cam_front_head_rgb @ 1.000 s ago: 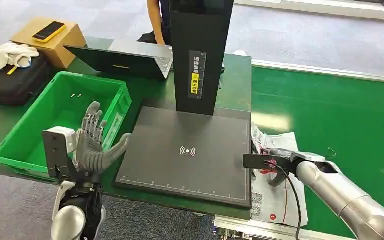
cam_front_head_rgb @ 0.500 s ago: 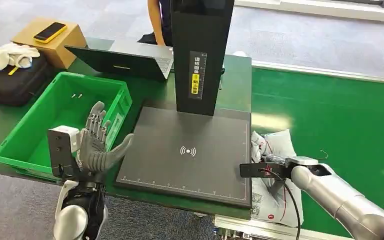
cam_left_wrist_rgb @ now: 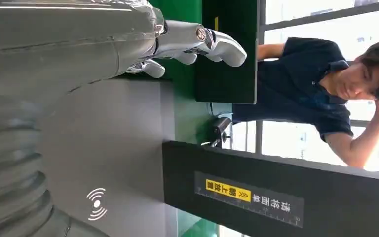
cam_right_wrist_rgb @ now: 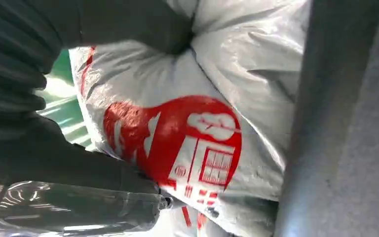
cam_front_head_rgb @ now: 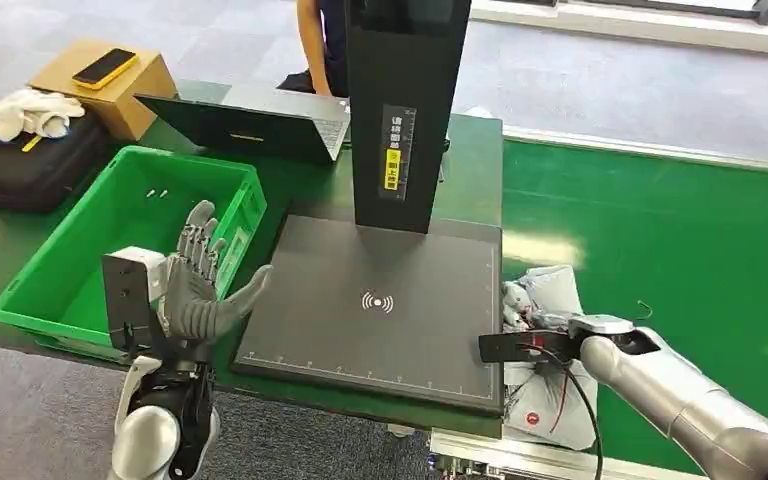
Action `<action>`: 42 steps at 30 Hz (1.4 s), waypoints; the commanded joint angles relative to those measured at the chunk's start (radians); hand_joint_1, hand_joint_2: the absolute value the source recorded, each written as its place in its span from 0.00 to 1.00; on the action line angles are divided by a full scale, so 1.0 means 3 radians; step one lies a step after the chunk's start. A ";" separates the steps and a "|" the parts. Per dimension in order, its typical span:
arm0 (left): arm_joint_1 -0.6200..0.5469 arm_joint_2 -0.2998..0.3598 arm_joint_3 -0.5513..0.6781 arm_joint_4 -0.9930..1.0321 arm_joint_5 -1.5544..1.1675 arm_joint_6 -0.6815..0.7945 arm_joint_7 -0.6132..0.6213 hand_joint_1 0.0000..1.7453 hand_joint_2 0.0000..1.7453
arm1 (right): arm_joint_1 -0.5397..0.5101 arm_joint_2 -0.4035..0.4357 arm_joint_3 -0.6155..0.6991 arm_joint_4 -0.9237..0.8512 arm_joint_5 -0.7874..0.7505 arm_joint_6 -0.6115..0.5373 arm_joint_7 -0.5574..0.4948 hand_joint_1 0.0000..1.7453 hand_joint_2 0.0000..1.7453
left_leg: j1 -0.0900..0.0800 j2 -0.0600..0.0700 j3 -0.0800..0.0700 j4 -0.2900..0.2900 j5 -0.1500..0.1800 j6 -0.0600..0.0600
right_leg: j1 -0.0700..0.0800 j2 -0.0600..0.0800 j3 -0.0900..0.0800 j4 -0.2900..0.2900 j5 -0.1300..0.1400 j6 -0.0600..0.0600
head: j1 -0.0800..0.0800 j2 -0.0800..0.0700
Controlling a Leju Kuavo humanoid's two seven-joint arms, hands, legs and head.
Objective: Moved the parcel from conveyor to table for the left to box.
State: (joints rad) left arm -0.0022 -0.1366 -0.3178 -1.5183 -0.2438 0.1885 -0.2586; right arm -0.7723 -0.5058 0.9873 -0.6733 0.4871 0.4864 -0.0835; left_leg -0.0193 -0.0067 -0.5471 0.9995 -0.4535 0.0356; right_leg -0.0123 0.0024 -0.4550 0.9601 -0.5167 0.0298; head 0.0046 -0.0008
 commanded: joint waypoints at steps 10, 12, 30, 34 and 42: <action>-0.0112 0.0082 -0.0059 0.0211 -0.0002 -0.0007 0.0022 0.00 1.00 | 0.0131 0.0020 0.0238 0.0119 0.0012 0.0068 -0.0001 1.00 1.00 | 0.0004 -0.0006 0.0001 -0.0005 0.0005 -0.0007 | 0.0003 -0.0007 0.0007 -0.0012 0.0005 0.0000 | 0.0000 0.0000; -0.0093 0.0080 -0.0045 0.0183 -0.0002 0.0015 0.0021 0.00 1.00 | 0.0082 0.0093 0.0244 0.0199 0.0028 0.0022 -0.0006 1.00 1.00 | 0.0003 -0.0004 0.0001 -0.0005 0.0004 -0.0007 | 0.0003 -0.0005 0.0007 -0.0012 0.0005 0.0000 | 0.0000 0.0000; 0.0270 0.0073 0.0140 -0.0195 -0.0036 0.0158 0.0024 0.00 1.00 | 0.0197 0.0320 -0.1226 -0.0329 -0.0711 -0.1144 -0.0227 1.00 1.00 | -0.0001 0.0018 -0.0040 -0.0005 0.0013 -0.0008 | 0.0000 0.0016 -0.0041 0.0005 0.0019 0.0001 | 0.0000 0.0000; 0.0316 0.0070 0.0151 -0.0238 -0.0045 0.0163 0.0001 0.00 1.00 | 0.0687 0.0351 -0.1994 -0.1154 -0.0825 -0.1509 -0.0248 1.00 1.00 | 0.0001 0.0012 -0.0048 -0.0004 0.0010 -0.0005 | 0.0003 0.0011 -0.0047 0.0005 0.0017 0.0002 | 0.0001 0.0001; 0.0320 0.0008 0.0150 -0.0203 -0.0055 0.0179 -0.0064 0.00 1.00 | 0.1210 0.0792 -0.3192 -0.2221 -0.0889 -0.1800 -0.0530 1.00 1.00 | -0.0001 0.0018 -0.0066 -0.0007 0.0007 -0.0012 | 0.0000 0.0015 -0.0071 0.0012 0.0014 -0.0002 | -0.0001 0.0001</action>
State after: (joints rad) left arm 0.1039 -0.1354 -0.2834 -1.5950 -0.2560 0.2449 -0.2705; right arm -0.5081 -0.4295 0.3859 -1.0477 0.2625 -0.0012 -0.1816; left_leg -0.0196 -0.0079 -0.5700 0.9996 -0.4502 0.0374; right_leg -0.0118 0.0011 -0.4766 0.9634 -0.5127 0.0314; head 0.0042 -0.0004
